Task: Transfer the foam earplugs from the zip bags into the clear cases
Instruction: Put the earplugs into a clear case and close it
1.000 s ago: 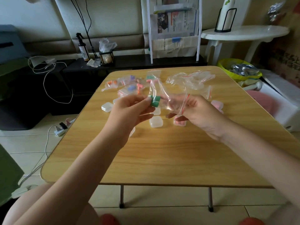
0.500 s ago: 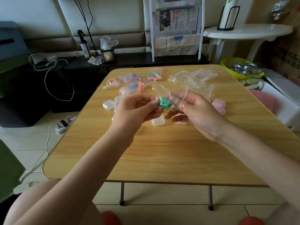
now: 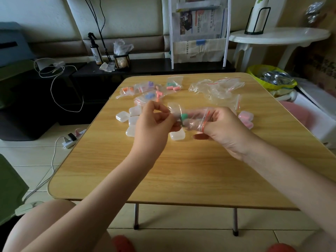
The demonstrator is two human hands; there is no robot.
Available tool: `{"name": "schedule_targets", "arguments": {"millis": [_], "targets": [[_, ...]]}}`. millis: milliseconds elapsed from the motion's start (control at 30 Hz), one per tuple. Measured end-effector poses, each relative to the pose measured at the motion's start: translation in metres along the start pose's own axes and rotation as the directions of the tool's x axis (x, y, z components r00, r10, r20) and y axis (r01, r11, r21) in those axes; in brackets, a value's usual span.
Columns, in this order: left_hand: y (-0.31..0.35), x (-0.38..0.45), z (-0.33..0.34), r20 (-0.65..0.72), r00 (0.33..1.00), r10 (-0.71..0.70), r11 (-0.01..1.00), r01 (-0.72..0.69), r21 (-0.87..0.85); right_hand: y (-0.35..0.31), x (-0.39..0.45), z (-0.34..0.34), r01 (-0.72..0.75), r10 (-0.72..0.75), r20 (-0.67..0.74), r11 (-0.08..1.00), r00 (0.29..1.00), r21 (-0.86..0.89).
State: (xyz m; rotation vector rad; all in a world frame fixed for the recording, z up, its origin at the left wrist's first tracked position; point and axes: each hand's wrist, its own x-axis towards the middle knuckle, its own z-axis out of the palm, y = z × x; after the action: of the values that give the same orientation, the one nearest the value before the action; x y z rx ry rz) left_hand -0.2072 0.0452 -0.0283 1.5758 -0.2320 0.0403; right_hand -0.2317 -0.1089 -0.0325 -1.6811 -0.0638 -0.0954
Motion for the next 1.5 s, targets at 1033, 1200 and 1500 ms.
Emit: {"name": "schedule_targets", "arguments": {"millis": [1033,1200,1500], "targets": [[-0.006,0.023,-0.018,-0.282,0.957,-0.070,0.997,0.075,0.005,-0.004,0.005,-0.012,0.006,0.072,-0.242,0.952,0.968,0.308],[-0.005,0.020,-0.014,-0.154,0.984,-0.092,0.990,0.074,-0.121,0.003,0.011,-0.019,-0.090,0.152,-0.198,0.953,0.968,0.289],[-0.006,0.010,0.002,0.057,0.992,-0.117,0.972,0.126,-0.199,0.012,0.019,-0.016,-0.155,0.138,-0.132,0.979,0.982,-0.133]]}}
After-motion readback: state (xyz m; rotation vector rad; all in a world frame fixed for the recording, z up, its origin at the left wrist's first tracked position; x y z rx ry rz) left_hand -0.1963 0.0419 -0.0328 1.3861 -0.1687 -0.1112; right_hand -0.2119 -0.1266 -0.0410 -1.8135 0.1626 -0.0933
